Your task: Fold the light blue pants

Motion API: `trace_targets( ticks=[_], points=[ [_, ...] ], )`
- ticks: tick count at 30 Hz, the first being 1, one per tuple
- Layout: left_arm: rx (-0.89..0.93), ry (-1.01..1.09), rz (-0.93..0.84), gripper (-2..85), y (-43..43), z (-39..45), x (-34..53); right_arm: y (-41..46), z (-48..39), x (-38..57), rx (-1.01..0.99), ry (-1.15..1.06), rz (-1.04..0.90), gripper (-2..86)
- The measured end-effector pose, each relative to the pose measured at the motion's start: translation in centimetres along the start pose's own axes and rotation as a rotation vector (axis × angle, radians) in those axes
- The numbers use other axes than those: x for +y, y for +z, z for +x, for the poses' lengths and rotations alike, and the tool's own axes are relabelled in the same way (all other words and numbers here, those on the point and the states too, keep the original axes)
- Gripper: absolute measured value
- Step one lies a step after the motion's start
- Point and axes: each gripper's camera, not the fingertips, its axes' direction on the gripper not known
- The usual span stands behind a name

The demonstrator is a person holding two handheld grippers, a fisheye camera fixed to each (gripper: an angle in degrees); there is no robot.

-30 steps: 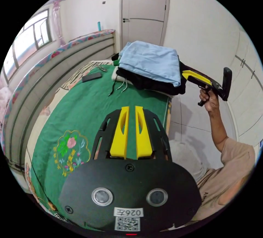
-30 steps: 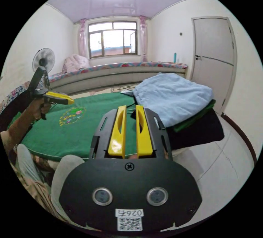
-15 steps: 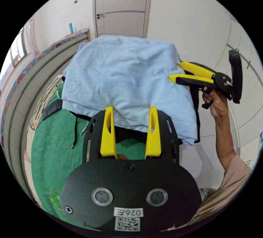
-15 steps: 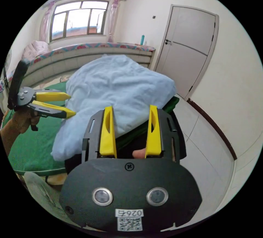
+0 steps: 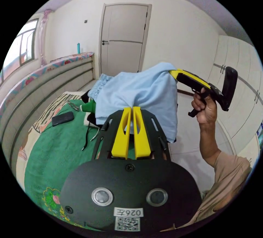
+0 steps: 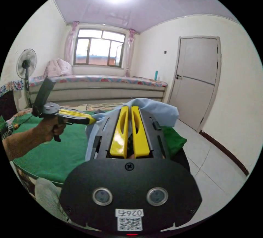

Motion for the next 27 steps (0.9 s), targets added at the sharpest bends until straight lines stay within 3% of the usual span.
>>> trace_targets(
  ticks=[5, 13, 18, 22, 25, 27],
  points=[
    [-0.076, -0.086, 0.199, -0.5, -17.2, -3.4, 6.6, -3.4, -6.9, -4.4, -0.359, -0.024, 0.138, -1.6],
    [-0.385, -0.331, 0.403, -0.5, -42.3, -6.6, 23.9, 0.6, -26.9, -8.1, -0.804, -0.111, -0.016, -1.5],
    [-0.408, -0.363, 0.618, -0.5, -53.8, -4.5, 31.8, 3.3, -38.8, -8.2, -1.165, -0.062, -0.086, -1.5],
    [-0.384, -0.275, 0.483, -0.3, -52.6, -4.0, 33.9, 5.1, -43.8, -5.1, -1.136, -0.094, -0.148, -1.5],
    [-0.179, -0.216, 0.187, 0.3, -44.6, -6.9, 35.7, 8.5, -47.1, -0.2, -0.914, -0.220, -0.300, -1.4],
    [0.029, -0.197, 0.017, 1.2, -39.0, -8.7, 37.8, 11.9, -48.9, 4.3, -0.623, -0.333, -0.396, -1.1]
  ],
)
